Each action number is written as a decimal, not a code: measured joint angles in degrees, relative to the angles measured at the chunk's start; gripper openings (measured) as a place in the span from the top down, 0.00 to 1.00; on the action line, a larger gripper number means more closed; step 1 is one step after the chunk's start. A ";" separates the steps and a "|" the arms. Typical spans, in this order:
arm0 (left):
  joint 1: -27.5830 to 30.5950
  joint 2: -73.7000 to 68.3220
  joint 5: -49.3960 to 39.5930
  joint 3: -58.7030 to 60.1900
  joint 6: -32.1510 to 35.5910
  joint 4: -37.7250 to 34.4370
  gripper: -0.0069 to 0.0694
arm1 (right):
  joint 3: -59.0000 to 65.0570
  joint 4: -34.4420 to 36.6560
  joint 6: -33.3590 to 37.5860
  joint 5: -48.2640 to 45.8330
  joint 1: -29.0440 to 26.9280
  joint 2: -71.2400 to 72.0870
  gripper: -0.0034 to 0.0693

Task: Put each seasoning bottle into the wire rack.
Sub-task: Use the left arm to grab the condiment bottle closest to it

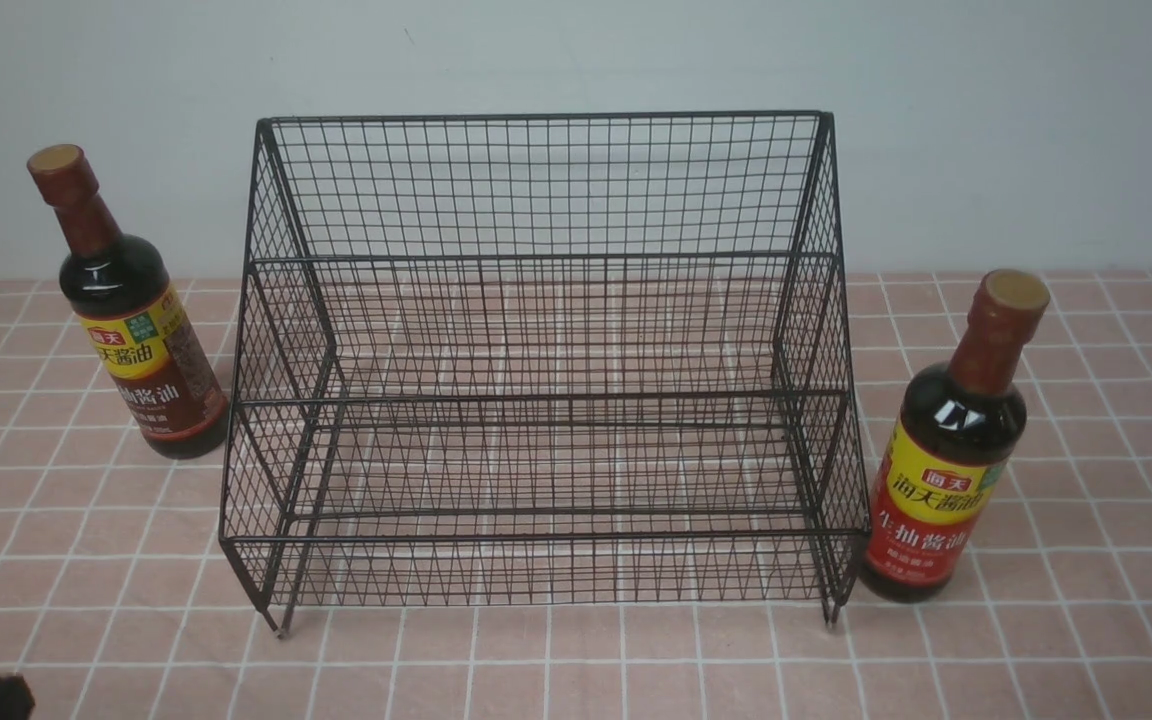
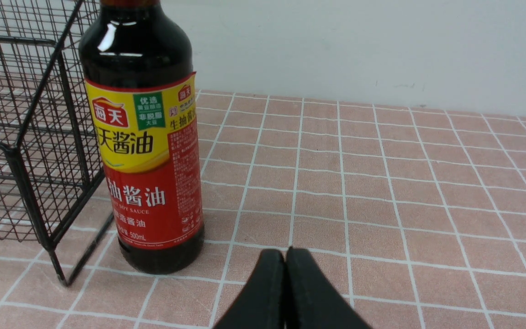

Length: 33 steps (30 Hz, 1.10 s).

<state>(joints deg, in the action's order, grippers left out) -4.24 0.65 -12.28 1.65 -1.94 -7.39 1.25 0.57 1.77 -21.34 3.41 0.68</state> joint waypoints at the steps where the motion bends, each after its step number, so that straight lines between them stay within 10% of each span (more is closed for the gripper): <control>1: 0.00 0.00 2.25 0.00 -1.27 -2.15 0.92 | 0.00 0.00 0.00 0.00 0.00 0.00 0.97; 15: 0.00 -2.20 41.41 -0.83 -2.04 -10.12 0.92 | 0.00 0.00 0.00 0.00 0.00 0.00 0.97; 26: 0.00 -35.76 42.57 -19.52 13.94 -8.74 0.91 | 0.00 0.00 0.00 0.00 0.00 0.00 0.97; 33: 0.00 -59.92 42.58 -32.56 18.61 -11.92 0.68 | 0.00 0.00 0.00 0.00 0.00 0.00 0.97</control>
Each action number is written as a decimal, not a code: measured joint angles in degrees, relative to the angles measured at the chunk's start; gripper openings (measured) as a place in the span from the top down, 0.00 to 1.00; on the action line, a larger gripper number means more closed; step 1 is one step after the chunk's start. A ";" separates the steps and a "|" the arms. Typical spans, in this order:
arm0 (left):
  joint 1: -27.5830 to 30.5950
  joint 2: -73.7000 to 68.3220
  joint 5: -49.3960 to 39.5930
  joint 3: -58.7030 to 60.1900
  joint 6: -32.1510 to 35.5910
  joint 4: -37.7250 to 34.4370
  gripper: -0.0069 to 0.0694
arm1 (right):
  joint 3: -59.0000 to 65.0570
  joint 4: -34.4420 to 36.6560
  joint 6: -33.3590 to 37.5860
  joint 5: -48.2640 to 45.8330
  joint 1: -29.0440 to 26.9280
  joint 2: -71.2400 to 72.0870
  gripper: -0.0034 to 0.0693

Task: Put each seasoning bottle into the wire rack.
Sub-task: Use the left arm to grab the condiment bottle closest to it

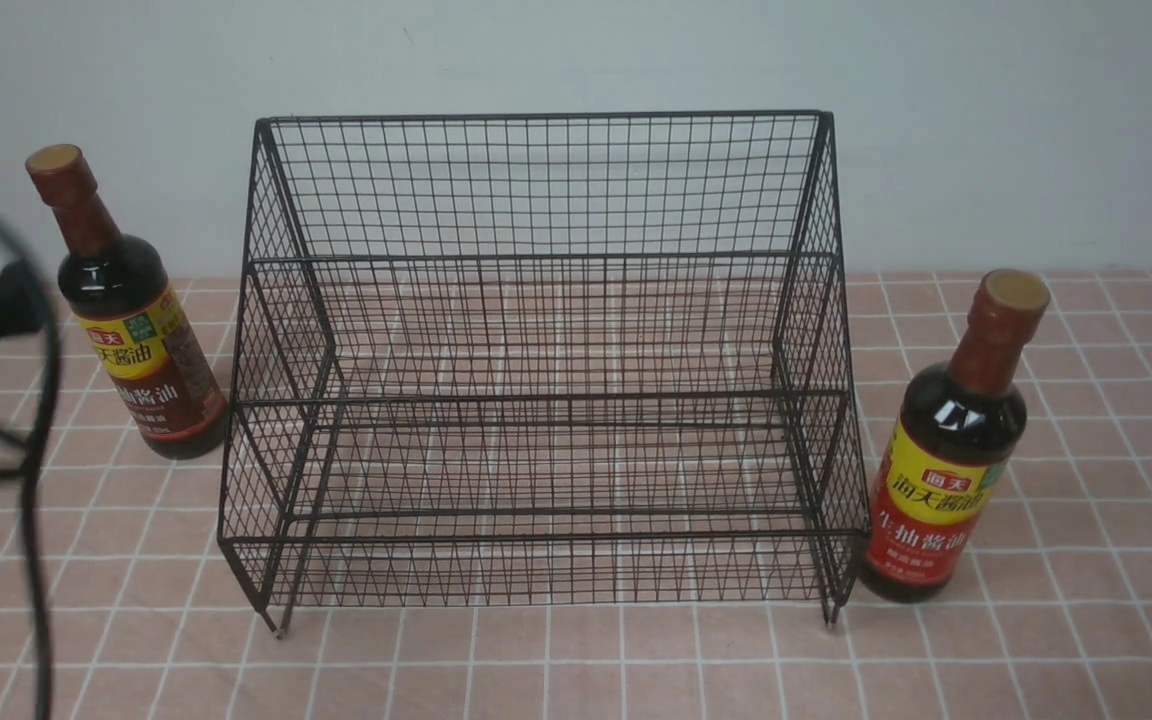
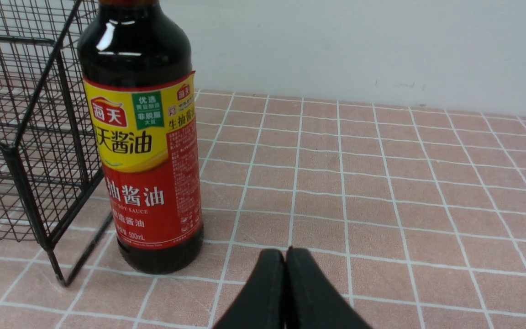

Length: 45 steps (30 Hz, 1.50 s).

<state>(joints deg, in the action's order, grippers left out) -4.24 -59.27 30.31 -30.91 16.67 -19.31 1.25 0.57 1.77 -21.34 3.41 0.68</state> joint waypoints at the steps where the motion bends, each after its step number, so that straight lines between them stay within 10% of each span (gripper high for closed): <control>1: 0.00 -0.87 0.00 -0.68 0.01 -0.42 0.66 | 0.00 0.00 0.00 0.00 0.00 0.00 0.97; 8: 0.00 -13.00 1.62 -11.19 3.00 -7.52 0.30 | 0.00 0.00 0.00 0.00 0.00 0.00 0.97; 15: 0.00 -23.19 2.07 -19.52 11.88 -17.59 0.16 | 0.00 0.00 0.00 0.00 0.00 0.00 0.97; 34: 0.00 -33.69 3.13 -22.45 20.18 -29.33 0.16 | 0.00 0.00 0.00 0.00 0.00 0.00 0.97; 40: 0.00 -35.22 3.92 -22.45 20.18 -28.10 0.54 | 0.00 0.00 0.00 0.00 0.00 0.00 0.97; 45: 0.00 -34.35 2.42 -22.33 21.87 -26.25 0.55 | 0.00 0.00 0.00 0.00 0.00 0.00 0.97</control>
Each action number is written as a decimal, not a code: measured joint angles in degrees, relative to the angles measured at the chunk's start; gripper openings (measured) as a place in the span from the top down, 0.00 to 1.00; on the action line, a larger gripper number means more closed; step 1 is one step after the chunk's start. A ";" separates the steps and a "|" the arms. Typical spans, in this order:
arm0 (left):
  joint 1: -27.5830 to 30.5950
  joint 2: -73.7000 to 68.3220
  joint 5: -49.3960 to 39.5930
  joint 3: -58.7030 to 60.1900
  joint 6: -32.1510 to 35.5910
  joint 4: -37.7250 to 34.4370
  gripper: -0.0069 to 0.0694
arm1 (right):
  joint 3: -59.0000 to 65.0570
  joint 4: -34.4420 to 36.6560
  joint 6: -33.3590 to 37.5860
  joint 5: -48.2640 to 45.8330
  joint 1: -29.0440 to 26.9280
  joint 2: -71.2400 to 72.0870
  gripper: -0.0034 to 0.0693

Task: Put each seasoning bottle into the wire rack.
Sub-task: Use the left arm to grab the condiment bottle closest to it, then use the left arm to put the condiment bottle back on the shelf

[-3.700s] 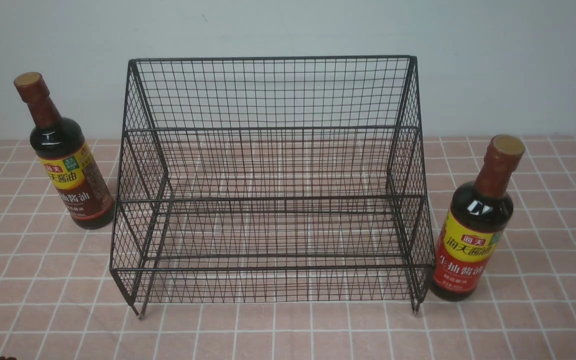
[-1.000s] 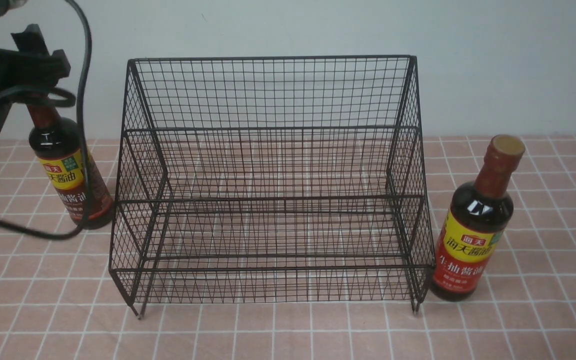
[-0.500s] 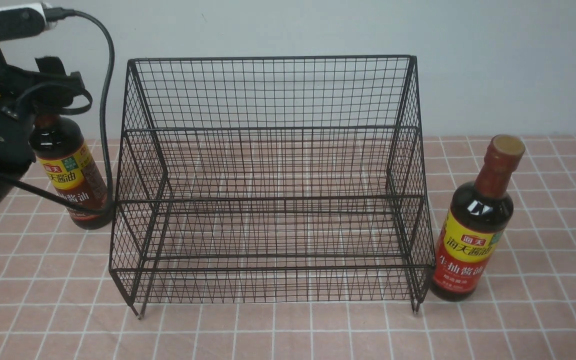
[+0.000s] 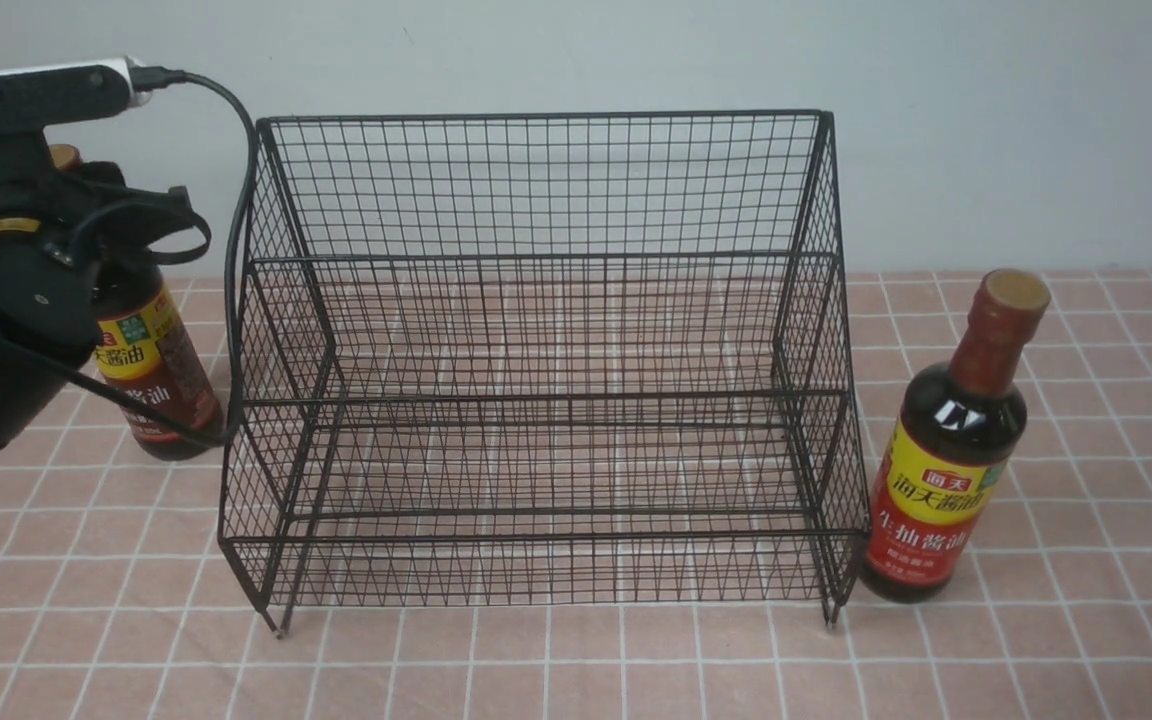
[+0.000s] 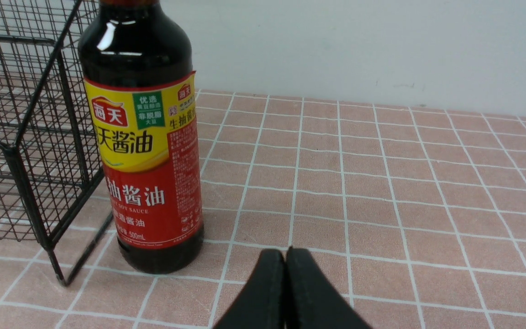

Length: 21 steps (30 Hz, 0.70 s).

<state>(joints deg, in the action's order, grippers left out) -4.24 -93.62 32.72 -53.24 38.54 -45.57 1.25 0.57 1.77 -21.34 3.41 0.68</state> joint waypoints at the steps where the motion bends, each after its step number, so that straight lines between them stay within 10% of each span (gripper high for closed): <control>1: 0.00 0.85 -1.07 0.18 1.04 0.03 0.55 | 0.00 0.00 0.00 0.00 0.00 0.00 0.97; 13: 0.00 25.72 -9.19 -4.20 10.28 0.34 0.55 | 0.00 0.00 0.00 0.00 0.00 0.00 0.97; 21: 0.00 37.09 -26.52 -10.58 1.44 2.36 0.56 | 0.00 0.00 0.00 0.00 0.00 0.00 0.97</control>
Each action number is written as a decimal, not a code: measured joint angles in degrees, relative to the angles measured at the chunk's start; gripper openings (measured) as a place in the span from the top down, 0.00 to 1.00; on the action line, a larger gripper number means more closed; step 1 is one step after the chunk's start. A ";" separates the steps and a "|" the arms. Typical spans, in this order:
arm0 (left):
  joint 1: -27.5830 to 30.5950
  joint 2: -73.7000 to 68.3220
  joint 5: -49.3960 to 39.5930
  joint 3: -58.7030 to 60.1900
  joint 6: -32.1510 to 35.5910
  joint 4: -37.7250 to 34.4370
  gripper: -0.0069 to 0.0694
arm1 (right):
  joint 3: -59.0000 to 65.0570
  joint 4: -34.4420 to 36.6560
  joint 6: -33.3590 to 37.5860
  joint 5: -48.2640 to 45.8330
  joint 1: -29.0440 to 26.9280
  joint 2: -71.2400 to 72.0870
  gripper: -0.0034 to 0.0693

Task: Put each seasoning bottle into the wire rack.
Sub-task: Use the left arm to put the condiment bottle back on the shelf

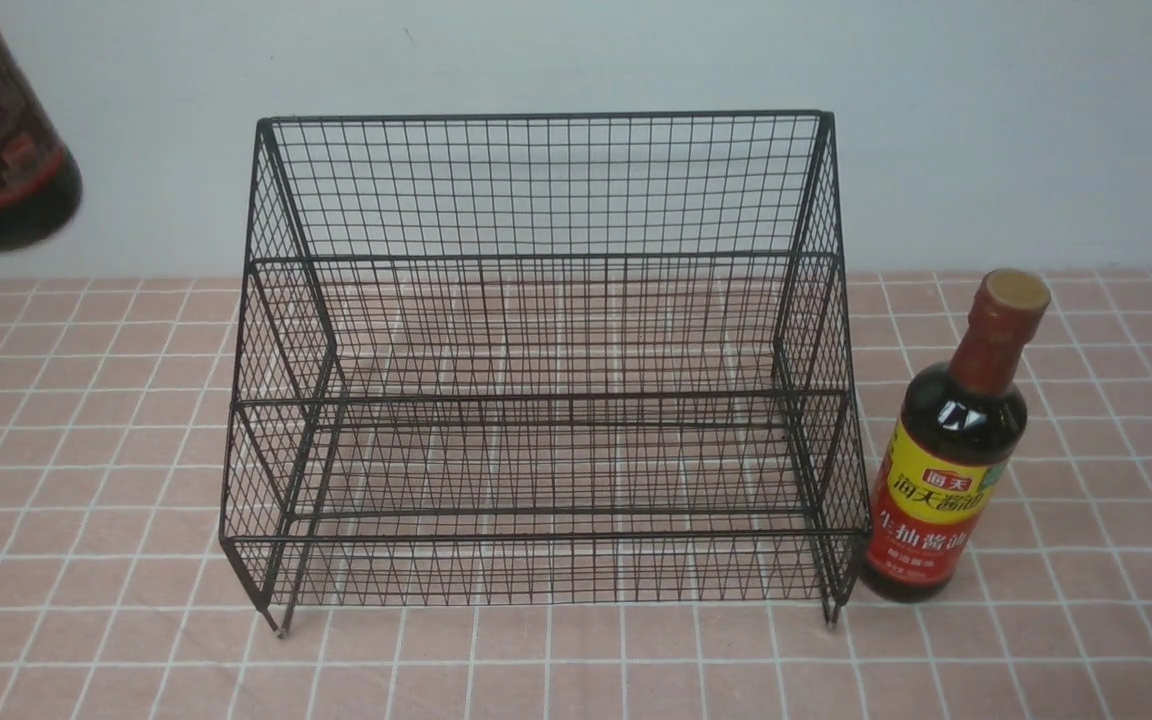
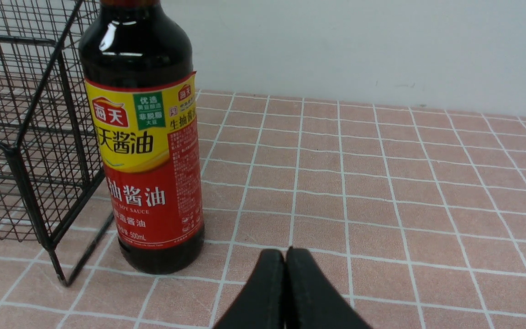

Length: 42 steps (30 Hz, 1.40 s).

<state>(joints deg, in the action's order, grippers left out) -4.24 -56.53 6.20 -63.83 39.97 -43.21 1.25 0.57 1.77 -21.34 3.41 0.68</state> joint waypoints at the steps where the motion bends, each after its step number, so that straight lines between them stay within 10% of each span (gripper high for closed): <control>1: 0.00 0.08 -2.39 -0.22 -2.76 0.26 0.56 | 0.00 0.00 0.00 0.00 0.00 0.00 0.97; 11: 0.00 -6.36 -13.61 -0.15 -17.09 1.95 0.56 | 0.00 0.00 0.00 0.00 0.00 0.00 0.97; 42: -10.11 -22.05 -15.90 -0.05 -3.31 -1.01 0.56 | 0.00 0.00 0.00 0.00 0.00 0.00 0.97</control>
<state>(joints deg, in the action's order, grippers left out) -14.36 -78.58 -9.70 -63.87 36.67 -44.22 1.25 0.57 1.77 -21.34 3.41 0.68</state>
